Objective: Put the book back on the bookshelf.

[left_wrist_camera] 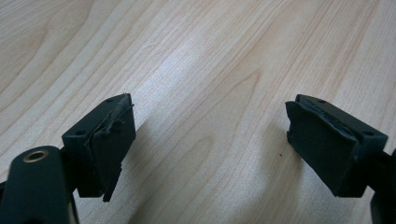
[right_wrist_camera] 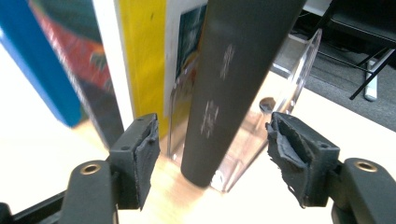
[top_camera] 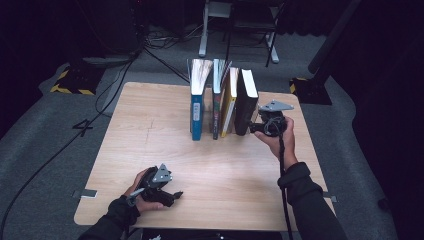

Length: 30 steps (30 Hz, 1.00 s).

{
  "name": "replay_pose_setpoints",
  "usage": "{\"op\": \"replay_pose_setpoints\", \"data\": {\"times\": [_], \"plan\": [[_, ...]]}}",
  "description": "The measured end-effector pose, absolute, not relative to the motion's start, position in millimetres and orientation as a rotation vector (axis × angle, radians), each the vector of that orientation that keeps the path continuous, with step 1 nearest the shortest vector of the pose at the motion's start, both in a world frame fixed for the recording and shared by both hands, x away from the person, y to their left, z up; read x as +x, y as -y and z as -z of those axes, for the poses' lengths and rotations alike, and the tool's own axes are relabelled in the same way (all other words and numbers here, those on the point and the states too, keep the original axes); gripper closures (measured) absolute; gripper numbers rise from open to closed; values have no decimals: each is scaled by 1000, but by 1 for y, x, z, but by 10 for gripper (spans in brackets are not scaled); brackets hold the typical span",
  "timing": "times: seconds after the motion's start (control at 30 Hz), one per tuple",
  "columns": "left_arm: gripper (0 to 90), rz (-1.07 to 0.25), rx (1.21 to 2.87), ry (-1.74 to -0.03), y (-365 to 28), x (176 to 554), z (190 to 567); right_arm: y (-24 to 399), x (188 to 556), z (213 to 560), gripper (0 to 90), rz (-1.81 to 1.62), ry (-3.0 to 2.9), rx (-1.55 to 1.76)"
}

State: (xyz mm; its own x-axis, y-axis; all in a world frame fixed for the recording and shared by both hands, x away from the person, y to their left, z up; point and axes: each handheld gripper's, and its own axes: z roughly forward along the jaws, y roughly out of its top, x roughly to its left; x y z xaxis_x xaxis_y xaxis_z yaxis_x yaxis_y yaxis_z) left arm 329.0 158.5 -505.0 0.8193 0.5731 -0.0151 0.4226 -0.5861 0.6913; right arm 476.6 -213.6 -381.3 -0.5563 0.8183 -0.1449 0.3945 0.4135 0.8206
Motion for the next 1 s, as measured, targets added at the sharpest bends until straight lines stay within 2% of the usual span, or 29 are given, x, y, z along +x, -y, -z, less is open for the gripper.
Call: {"op": "replay_pose_setpoints", "data": {"times": [1.0], "plan": [[154, -275, 2285, -725, -158, 329, 505, 257, 404, 412, 272, -871, -2312, 808]]}}
